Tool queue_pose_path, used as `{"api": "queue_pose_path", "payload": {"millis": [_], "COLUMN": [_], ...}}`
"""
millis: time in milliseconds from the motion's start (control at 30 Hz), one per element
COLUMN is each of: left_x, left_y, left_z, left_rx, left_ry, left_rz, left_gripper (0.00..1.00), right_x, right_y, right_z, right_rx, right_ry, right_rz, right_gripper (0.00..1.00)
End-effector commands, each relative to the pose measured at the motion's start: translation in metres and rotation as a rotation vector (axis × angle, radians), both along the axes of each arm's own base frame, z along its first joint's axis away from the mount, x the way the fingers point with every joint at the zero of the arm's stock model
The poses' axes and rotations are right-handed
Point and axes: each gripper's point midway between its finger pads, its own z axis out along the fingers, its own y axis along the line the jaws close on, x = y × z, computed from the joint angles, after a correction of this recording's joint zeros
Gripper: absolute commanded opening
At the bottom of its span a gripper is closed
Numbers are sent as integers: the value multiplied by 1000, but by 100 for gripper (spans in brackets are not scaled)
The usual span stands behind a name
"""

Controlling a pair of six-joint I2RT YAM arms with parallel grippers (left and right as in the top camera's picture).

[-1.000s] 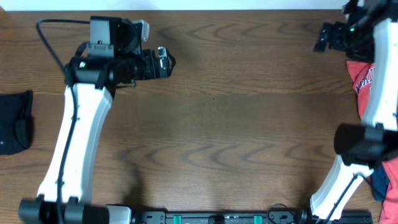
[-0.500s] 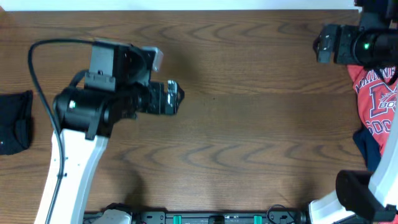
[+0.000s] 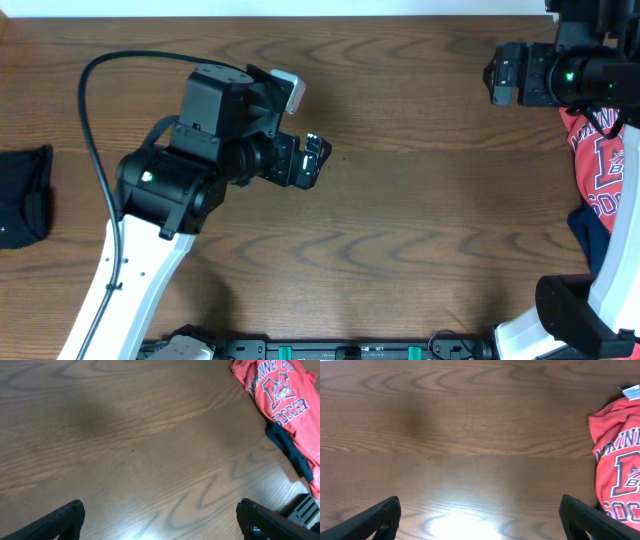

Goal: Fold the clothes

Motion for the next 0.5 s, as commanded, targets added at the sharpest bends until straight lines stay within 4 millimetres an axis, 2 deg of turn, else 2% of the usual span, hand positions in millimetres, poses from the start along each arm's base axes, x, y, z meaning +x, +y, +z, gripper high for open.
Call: {"api": "queue_pose_path", "payload": {"millis": [0,200,333,400,467], "left_x": [4,-1,-14,-27,-43], "left_y": [0,6,51,65,73], "left_z": [-2,-9,-25,-18,-3], "left_rx": [21,60,312,369,344], "left_ry": [-5,14,19,-13,-46], "left_rz": [3,0,128,189,247], "left_gripper": [98,98,98,98,98], "right_x": [-1,-3,-13,-25,-38], "right_y": [10,14,15,17,21], "right_z": [1,0,-6,-6,-4], "right_rx": [57,60,-21,-94,-159], "right_ry": [9,13,25,21,3], "right_rz": [0,34,37,26,41], "right_gripper": [99,99,99,99,99]}}
